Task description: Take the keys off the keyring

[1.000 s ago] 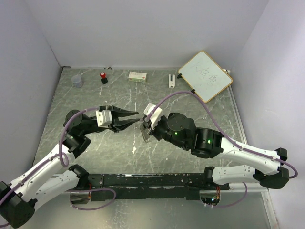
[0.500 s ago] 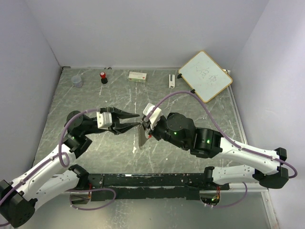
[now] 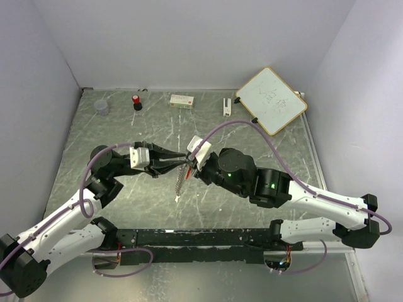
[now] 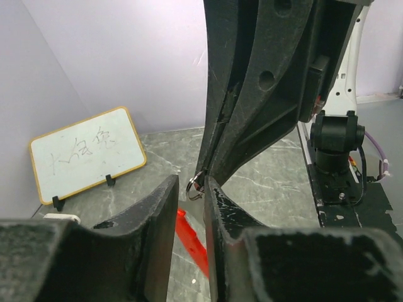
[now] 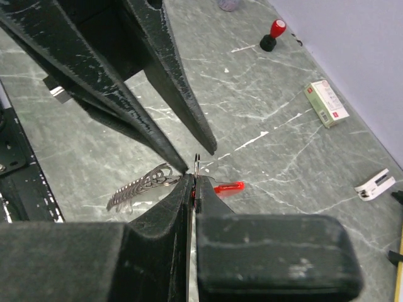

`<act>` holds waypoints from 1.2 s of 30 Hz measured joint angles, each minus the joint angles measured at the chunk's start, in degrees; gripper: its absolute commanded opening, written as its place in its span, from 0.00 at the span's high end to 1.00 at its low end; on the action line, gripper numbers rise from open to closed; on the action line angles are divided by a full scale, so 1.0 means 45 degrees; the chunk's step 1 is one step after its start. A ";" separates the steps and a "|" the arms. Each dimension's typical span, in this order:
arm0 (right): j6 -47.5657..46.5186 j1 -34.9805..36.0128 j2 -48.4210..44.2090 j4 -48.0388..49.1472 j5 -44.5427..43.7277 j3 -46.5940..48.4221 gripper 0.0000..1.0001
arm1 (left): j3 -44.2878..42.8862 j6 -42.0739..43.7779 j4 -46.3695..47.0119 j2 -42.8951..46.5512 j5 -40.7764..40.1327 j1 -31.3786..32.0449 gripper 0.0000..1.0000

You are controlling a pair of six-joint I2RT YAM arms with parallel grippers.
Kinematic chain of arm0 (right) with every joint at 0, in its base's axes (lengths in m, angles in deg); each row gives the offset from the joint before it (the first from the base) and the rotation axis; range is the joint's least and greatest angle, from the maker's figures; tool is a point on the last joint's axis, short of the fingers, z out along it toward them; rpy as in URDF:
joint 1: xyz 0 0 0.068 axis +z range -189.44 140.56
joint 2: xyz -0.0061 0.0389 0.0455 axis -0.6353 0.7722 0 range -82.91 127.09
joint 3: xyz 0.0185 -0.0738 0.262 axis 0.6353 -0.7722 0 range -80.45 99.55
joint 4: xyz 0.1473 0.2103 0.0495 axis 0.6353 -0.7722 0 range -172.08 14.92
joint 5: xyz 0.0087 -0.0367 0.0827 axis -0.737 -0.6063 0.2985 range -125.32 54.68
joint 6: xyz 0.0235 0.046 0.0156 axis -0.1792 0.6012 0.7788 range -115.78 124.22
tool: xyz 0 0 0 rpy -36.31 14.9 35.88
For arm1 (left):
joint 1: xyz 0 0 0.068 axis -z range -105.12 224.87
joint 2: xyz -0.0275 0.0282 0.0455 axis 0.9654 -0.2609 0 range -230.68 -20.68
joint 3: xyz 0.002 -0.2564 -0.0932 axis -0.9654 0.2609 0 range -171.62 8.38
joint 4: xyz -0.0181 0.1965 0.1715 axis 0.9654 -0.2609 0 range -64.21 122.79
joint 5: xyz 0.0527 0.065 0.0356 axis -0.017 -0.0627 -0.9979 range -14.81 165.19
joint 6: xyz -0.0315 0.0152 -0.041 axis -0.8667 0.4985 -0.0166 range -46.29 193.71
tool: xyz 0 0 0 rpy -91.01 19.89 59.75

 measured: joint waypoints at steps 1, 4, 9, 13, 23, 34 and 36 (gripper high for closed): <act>0.0000 0.0000 0.0000 -0.0005 -0.0015 0.0000 1.00 | 0.0000 0.0005 0.0000 0.0000 -0.0010 0.0000 0.71; 0.0029 0.0015 0.0010 -0.0005 0.0112 0.0000 1.00 | 0.0000 0.0010 0.0005 0.0005 -0.0053 0.0005 0.74; 0.0034 0.0005 0.0019 0.0005 0.0126 0.0000 1.00 | 0.0000 0.0019 -0.0005 0.0000 -0.0053 0.0034 0.75; 0.0034 0.0005 0.0019 -0.0010 0.0126 0.0000 1.00 | 0.0000 0.0097 -0.0015 -0.0039 -0.0053 0.0039 0.74; 0.0034 0.0005 0.0019 -0.0015 0.0136 0.0000 1.00 | 0.0000 0.0248 -0.0068 -0.0049 -0.0049 0.0044 0.77; 0.0029 -0.0024 0.0019 -0.0219 0.0005 0.0000 1.00 | 0.0000 0.0345 -0.0024 -0.0301 0.0194 0.0058 0.93; 0.0029 -0.0019 0.0019 -0.0219 0.0005 0.0000 1.00 | 0.0000 0.0340 0.0010 -0.0321 0.0296 0.0053 0.93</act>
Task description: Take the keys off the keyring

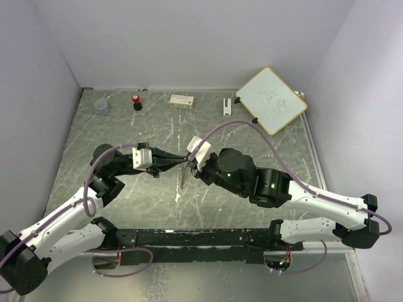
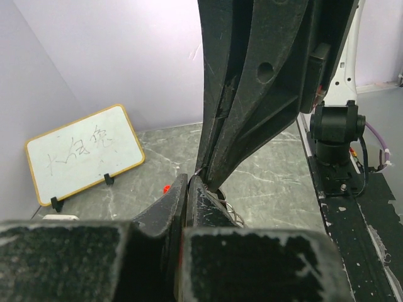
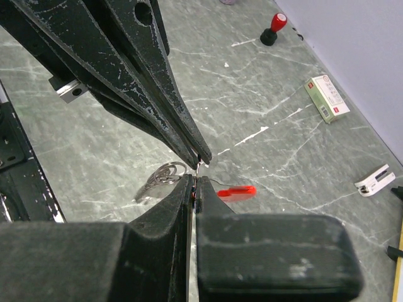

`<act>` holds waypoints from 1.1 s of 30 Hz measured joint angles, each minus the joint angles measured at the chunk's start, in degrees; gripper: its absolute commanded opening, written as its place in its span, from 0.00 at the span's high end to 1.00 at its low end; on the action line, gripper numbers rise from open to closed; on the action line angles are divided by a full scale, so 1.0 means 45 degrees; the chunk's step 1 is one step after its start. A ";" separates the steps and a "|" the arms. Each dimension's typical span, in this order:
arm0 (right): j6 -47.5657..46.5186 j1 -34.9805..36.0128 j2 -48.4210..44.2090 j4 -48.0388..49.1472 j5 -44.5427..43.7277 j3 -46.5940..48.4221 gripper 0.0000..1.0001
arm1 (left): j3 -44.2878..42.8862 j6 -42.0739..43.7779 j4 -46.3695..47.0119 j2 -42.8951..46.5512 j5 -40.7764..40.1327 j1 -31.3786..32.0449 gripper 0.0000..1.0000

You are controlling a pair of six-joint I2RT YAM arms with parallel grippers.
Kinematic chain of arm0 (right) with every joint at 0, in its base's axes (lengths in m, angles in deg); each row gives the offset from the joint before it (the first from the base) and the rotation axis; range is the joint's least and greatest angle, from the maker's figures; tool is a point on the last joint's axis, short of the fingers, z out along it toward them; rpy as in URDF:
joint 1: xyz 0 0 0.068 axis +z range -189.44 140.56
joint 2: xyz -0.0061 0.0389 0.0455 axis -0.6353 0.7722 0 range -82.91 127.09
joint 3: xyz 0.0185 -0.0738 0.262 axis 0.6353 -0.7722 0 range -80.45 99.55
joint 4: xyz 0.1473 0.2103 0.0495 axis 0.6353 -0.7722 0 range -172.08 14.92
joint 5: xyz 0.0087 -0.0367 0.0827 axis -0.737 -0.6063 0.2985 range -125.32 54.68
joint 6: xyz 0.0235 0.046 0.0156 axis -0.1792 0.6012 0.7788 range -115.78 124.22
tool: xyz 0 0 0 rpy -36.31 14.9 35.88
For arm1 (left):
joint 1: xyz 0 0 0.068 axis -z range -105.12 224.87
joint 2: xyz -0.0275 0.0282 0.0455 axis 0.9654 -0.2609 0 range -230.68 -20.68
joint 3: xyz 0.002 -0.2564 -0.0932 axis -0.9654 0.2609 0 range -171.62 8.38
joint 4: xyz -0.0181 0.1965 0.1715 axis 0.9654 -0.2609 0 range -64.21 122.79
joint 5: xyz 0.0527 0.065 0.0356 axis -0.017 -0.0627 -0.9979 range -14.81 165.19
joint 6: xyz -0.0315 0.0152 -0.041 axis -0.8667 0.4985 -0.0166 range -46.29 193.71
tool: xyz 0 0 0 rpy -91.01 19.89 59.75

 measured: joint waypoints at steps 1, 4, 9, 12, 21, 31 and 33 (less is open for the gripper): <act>0.0000 0.0000 0.0000 -0.0010 0.0000 0.0000 1.00 | 0.0000 0.0000 0.0005 -0.0015 0.0034 0.0000 0.93; -0.0015 0.0000 0.0000 -0.0068 -0.0005 0.0000 1.00 | 0.0000 0.0005 -0.0015 -0.0063 0.0078 0.0000 0.93; -0.0058 0.0015 0.0063 -0.0078 0.0015 0.0044 1.00 | 0.0000 0.0180 -0.0262 0.0155 0.0019 0.0005 0.93; -0.0087 0.0024 0.0267 -0.0151 0.0000 0.0267 1.00 | 0.0000 0.0398 -0.0505 0.0340 -0.0155 0.0005 0.93; -0.0170 0.0034 0.0447 -0.0559 -0.0044 0.0442 1.00 | -0.0005 0.0792 -0.1005 0.0345 -0.0209 0.0097 0.93; -0.0185 0.0146 0.0248 -0.0539 0.0112 0.0442 1.00 | -0.0005 0.0947 -0.1117 0.0695 -0.0335 0.0267 0.93; -0.0185 0.0175 0.0185 -0.0457 0.0126 0.0427 1.00 | -0.0005 0.0879 -0.1078 0.0792 -0.0413 0.0316 0.93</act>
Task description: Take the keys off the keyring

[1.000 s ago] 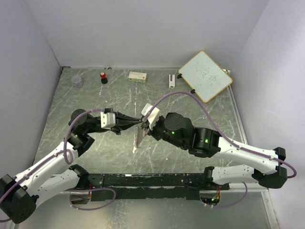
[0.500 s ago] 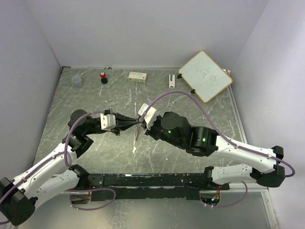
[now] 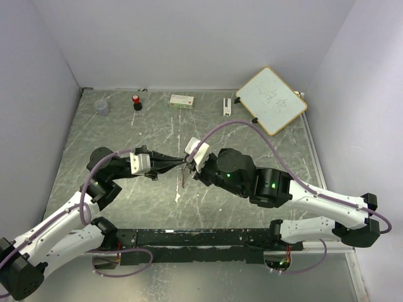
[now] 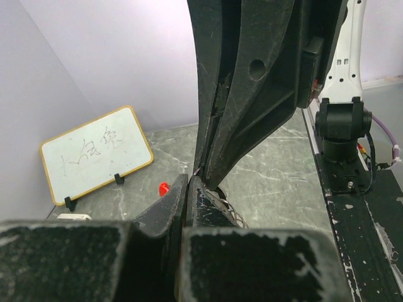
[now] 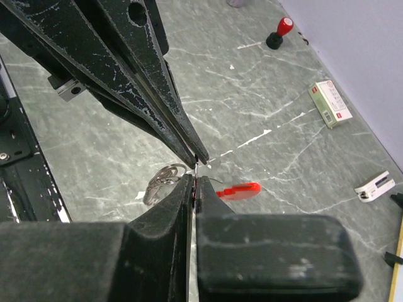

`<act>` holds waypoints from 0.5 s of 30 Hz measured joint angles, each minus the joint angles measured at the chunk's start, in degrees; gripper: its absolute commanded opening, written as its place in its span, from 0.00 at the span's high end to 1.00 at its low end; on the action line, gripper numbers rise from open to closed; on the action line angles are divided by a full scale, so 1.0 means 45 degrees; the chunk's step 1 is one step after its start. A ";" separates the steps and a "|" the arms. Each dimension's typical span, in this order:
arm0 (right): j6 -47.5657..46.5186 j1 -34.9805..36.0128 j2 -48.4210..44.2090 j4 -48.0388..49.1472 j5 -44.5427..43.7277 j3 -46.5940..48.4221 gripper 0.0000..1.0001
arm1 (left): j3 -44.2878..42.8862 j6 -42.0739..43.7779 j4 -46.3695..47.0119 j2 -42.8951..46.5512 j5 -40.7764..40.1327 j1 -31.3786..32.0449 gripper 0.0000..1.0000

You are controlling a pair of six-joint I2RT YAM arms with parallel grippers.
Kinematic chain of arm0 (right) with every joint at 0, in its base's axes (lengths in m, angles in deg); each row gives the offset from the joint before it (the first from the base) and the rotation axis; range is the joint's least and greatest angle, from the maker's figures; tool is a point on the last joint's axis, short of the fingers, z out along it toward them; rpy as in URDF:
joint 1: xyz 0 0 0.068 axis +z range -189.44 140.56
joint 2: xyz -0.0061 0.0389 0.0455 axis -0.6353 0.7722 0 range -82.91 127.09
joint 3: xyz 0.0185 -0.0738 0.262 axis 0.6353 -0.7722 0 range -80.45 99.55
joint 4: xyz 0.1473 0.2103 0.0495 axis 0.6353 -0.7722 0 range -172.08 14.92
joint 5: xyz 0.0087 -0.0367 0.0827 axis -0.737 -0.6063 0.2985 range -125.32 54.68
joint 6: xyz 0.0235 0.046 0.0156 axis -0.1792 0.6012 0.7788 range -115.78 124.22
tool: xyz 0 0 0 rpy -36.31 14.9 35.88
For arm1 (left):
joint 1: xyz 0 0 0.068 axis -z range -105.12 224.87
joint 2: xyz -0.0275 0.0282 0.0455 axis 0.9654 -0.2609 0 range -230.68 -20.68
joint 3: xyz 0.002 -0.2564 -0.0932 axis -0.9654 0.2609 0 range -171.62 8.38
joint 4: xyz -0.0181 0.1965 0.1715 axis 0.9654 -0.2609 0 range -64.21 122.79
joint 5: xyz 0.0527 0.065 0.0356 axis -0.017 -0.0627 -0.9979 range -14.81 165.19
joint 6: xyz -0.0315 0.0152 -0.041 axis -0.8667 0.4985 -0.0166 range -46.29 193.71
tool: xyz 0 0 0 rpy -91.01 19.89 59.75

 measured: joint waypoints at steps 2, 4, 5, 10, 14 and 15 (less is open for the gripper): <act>0.0000 0.0019 -0.0073 0.0136 -0.0010 -0.0039 0.95 | 0.0000 -0.0136 0.0083 0.0068 -0.0092 0.0019 0.93; 0.0010 0.0029 -0.0117 0.0243 -0.0053 -0.0044 0.83 | 0.0000 -0.0335 0.0267 0.0083 -0.0180 0.0034 0.93; 0.0024 0.0029 -0.0146 0.0325 -0.0092 -0.0063 0.80 | 0.0000 -0.0437 0.0359 0.0083 -0.0199 0.0034 0.93; 0.0005 0.0112 -0.0170 0.0981 -0.0325 -0.0262 0.66 | 0.0005 -0.1035 0.0879 -0.0005 -0.0194 0.0131 0.93; -0.0024 0.0136 -0.0175 0.1375 -0.0622 -0.0500 0.57 | 0.0005 -0.1297 0.1195 -0.0058 -0.0214 0.0160 0.93; -0.0029 0.0146 -0.0175 0.1433 -0.0656 -0.0539 0.57 | 0.0019 -0.1341 0.1258 -0.0063 -0.0238 0.0165 0.93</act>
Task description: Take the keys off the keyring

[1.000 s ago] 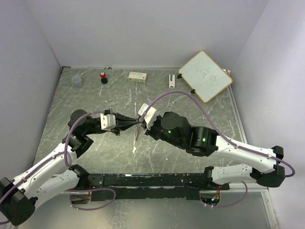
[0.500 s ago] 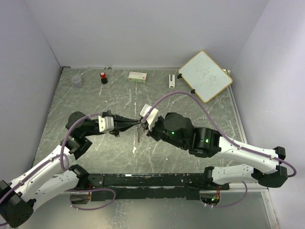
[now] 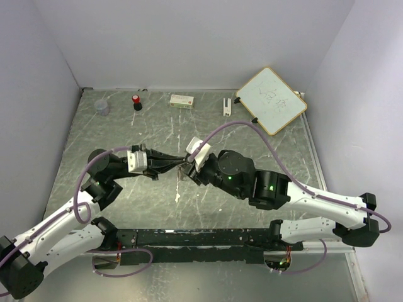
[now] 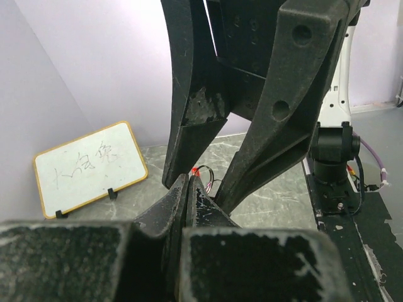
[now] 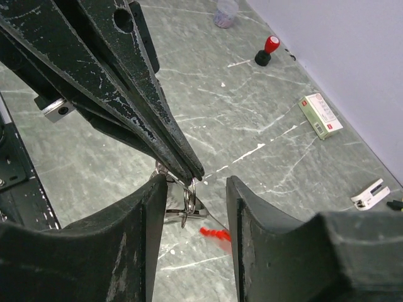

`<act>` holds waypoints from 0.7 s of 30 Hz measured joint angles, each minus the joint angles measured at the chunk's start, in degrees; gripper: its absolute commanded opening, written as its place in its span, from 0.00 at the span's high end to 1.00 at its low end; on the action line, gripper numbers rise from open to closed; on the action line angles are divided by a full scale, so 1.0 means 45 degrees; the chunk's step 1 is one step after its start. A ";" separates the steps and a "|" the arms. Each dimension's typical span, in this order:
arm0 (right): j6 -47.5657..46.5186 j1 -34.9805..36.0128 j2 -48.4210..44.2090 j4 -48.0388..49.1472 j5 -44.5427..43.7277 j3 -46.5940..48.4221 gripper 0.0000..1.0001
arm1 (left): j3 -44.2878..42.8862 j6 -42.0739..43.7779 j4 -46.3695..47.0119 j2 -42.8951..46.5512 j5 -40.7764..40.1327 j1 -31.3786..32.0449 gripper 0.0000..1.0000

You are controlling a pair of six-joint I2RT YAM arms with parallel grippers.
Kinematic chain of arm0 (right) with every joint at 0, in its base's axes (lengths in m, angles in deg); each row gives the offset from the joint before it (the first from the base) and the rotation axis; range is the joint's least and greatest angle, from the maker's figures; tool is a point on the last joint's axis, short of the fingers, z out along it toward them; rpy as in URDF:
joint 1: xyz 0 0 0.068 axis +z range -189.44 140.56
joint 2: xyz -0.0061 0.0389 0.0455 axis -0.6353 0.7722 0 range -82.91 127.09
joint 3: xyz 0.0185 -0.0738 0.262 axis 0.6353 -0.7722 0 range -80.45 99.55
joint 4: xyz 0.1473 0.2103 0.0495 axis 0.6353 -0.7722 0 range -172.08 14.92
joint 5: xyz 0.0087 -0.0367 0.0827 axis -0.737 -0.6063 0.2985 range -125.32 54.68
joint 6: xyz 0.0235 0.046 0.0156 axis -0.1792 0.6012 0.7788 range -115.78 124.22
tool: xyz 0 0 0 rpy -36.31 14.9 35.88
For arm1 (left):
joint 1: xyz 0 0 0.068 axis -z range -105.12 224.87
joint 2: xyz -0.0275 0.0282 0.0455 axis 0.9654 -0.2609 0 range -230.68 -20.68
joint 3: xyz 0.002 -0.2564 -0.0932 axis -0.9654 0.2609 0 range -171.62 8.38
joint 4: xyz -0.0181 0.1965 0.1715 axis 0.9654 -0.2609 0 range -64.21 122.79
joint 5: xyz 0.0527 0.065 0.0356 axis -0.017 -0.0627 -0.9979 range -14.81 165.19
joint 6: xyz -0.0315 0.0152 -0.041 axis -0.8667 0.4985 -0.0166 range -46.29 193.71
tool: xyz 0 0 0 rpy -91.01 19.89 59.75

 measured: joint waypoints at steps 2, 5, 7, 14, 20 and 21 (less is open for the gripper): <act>-0.0044 0.0015 0.0000 0.0092 -0.0068 -0.0053 0.56 | 0.0053 -0.0073 0.0083 0.0029 -0.0136 0.0005 0.93; -0.0058 0.0024 -0.0029 0.0131 -0.0185 -0.0053 0.53 | 0.0189 -0.0204 0.0175 0.0155 -0.0461 0.0019 0.93; -0.0049 0.0029 -0.0107 0.0112 -0.0228 -0.0053 0.46 | 0.0359 -0.0364 0.0389 0.0277 -0.0729 0.0019 0.93; 0.0049 0.0063 -0.1171 0.0155 -0.0364 -0.0136 0.45 | 0.0971 -0.1224 0.1724 0.0418 -0.1535 0.0029 0.93; 0.0214 0.0097 -0.2186 0.0714 -0.0845 -0.0787 0.59 | 0.1501 -0.2001 0.3050 0.0369 -0.1885 0.0034 0.93; 0.0243 0.0097 -0.2263 0.0894 -0.0957 -0.0957 0.66 | 0.1593 -0.2132 0.3259 0.0359 -0.1953 0.0034 0.93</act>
